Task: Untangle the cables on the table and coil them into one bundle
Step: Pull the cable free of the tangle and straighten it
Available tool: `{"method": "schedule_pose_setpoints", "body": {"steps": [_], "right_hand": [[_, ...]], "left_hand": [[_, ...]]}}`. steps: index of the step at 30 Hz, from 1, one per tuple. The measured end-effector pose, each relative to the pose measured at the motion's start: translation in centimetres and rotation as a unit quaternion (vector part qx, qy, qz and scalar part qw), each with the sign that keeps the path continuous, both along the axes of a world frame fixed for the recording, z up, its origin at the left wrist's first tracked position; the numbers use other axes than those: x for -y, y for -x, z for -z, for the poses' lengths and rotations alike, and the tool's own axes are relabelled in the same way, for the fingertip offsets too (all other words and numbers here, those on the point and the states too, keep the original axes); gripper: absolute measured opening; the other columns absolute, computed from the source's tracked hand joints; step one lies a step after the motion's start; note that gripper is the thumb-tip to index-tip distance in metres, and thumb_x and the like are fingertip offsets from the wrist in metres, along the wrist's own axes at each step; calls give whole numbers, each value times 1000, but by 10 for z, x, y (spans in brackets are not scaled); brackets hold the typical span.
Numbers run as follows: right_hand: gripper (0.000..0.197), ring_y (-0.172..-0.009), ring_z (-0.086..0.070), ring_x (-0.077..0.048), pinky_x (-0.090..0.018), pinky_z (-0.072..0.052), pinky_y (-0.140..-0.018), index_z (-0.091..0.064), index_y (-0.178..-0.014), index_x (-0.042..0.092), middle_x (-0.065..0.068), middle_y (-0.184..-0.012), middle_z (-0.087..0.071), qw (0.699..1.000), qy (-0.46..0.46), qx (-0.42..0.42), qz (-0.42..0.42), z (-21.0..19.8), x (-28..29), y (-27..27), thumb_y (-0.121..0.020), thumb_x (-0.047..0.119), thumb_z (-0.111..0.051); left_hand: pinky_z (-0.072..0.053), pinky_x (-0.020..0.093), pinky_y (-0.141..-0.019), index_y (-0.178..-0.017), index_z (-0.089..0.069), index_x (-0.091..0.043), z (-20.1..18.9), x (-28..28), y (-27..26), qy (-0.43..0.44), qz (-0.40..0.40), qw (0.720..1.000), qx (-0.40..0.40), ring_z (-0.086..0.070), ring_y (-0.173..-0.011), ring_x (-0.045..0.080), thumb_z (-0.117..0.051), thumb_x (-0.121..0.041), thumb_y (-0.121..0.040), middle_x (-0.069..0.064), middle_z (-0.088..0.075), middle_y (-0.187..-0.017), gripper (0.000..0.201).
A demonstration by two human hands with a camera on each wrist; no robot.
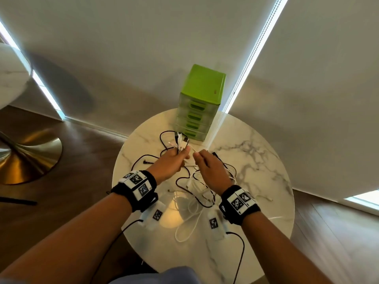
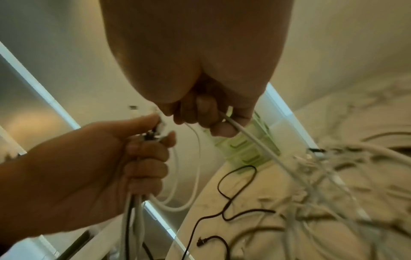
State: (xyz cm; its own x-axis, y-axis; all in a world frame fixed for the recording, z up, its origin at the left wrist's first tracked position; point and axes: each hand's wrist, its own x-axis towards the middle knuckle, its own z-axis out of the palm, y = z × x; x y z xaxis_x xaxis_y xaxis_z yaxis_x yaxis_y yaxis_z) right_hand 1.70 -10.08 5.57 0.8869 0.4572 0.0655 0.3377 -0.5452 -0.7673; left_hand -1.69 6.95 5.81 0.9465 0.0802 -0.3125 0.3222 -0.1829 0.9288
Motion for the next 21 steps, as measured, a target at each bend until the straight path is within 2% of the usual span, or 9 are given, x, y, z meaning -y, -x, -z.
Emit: {"method": "schedule_pose_setpoints", "body": {"steps": [3, 5, 8, 10, 12, 14, 17, 19, 21], "right_hand": [[28, -59, -46, -4, -17, -36, -57, -52, -87, 15, 8, -66, -50, 999, -12, 13, -44, -15, -7, 6, -107, 33, -45], [28, -60, -47, -3, -20, -39, -58, -53, -89, 17, 10, -68, -51, 998, -20, -18, -60, -19, -5, 7, -107, 37, -44], [30, -61, -53, 0, -27, -48, -65, -55, -87, 26, 17, -67, -56, 990, 3, -86, -110, -17, 2, 8, -107, 42, -40], [37, -63, -55, -4, -30, -49, -72, -57, -85, 24, 13, -65, -58, 984, 33, -112, -131, -5, 10, 6, -107, 45, -37], [38, -69, -58, -9, -35, -49, -79, -60, -85, 23, 7, -69, -61, 983, 58, -116, -132, 12, 22, 0, -108, 43, -37], [36, -75, -60, -11, -34, -48, -81, -62, -85, 22, 8, -74, -64, 981, 105, -110, -122, 26, 38, -8, -108, 38, -39], [33, -86, -65, -20, -35, -49, -86, -64, -89, 17, 5, -80, -67, 967, 187, -131, -116, 46, 61, -21, -108, 31, -42], [33, -85, -68, -21, -38, -53, -86, -68, -90, 16, 5, -82, -71, 967, 190, -141, -95, 51, 70, -28, -107, 31, -44], [32, -78, -68, -18, -34, -55, -80, -70, -92, 17, 2, -83, -74, 976, 164, -127, -71, 43, 67, -34, -107, 29, -46]], "left_hand": [[-18, 28, -51, -79, -52, -24, -3, 5, -4, 141, -9, 990, -24, -23, -50, 9, -47, -49, -105, -10, -30, -57, 37], [-16, 26, -49, -82, -53, -22, -7, 5, -6, 174, -7, 985, -9, -21, -51, 9, -50, -45, -105, -9, -28, -58, 33], [-25, 22, -50, -95, -65, -14, -17, 3, -8, 151, -23, 988, 29, -29, -52, 7, -51, -33, -107, -9, -36, -60, 26], [-29, 21, -53, -103, -64, -9, -23, -3, -11, 115, -62, 990, 54, -33, -55, 7, -50, -28, -107, -11, -42, -60, 24], [-29, 25, -57, -109, -61, -5, -27, -14, -14, 86, -89, 989, 87, -33, -59, 8, -49, -30, -107, -14, -42, -61, 28], [-30, 28, -59, -105, -58, -10, -31, -29, -16, 72, -109, 984, 122, -34, -59, 7, -49, -32, -107, -15, -42, -64, 24], [-33, 26, -61, -96, -53, -22, -42, -47, -16, 81, -160, 970, 165, -35, -60, 5, -49, -28, -107, -13, -40, -68, 14], [-33, 25, -61, -94, -50, -26, -50, -55, -13, 74, -177, 965, 181, -33, -61, 5, -47, -26, -108, -10, -38, -71, 15], [-34, 27, -61, -94, -48, -26, -51, -62, -8, 41, -169, 965, 196, -34, -60, 6, -46, -30, -108, -9, -38, -72, 15]]}}
